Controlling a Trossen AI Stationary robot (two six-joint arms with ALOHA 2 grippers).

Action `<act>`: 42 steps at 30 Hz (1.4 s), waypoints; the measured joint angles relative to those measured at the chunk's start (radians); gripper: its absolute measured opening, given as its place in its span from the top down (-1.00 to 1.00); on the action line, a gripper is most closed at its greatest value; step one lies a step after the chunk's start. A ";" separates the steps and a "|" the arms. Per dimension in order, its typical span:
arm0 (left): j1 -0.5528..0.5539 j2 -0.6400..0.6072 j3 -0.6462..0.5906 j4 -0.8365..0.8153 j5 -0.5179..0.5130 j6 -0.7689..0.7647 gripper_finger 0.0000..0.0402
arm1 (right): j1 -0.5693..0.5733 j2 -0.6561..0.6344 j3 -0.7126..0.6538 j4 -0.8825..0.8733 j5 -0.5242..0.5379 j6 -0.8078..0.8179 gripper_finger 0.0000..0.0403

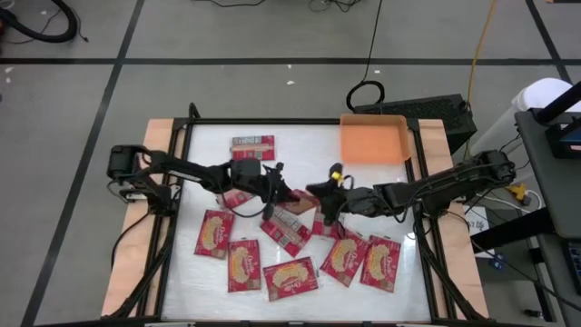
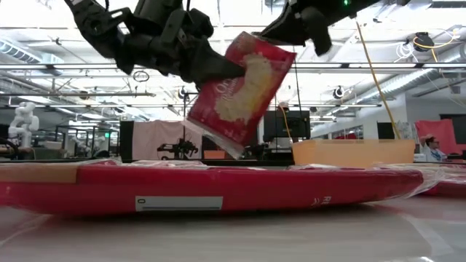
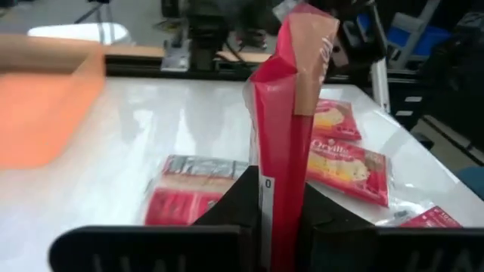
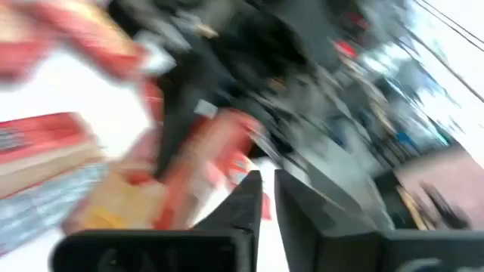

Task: Sort popcorn bags into baskets
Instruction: Put the red popcorn bag into the orange bin

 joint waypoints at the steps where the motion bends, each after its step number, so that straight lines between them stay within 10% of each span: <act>1: 0.002 -0.028 0.000 -0.043 -0.014 0.011 0.84 | 0.004 -0.011 0.000 0.000 0.055 0.023 0.75; 11: -0.037 -0.259 -0.001 -0.217 -0.291 -0.074 0.85 | -0.019 -0.155 -0.100 -0.114 0.052 0.398 0.15; 26: -0.069 -0.127 -0.001 0.157 -0.381 0.037 0.82 | -0.153 -0.077 -0.350 0.552 -0.405 0.628 -0.22; 32: -0.047 -0.047 -0.002 0.274 -0.364 0.047 0.87 | -0.198 -0.050 -0.349 0.617 -0.476 0.630 -0.01; 42: -0.037 -0.042 -0.002 0.289 -0.360 0.073 0.62 | -0.263 -0.051 -0.349 0.599 -0.483 0.629 0.94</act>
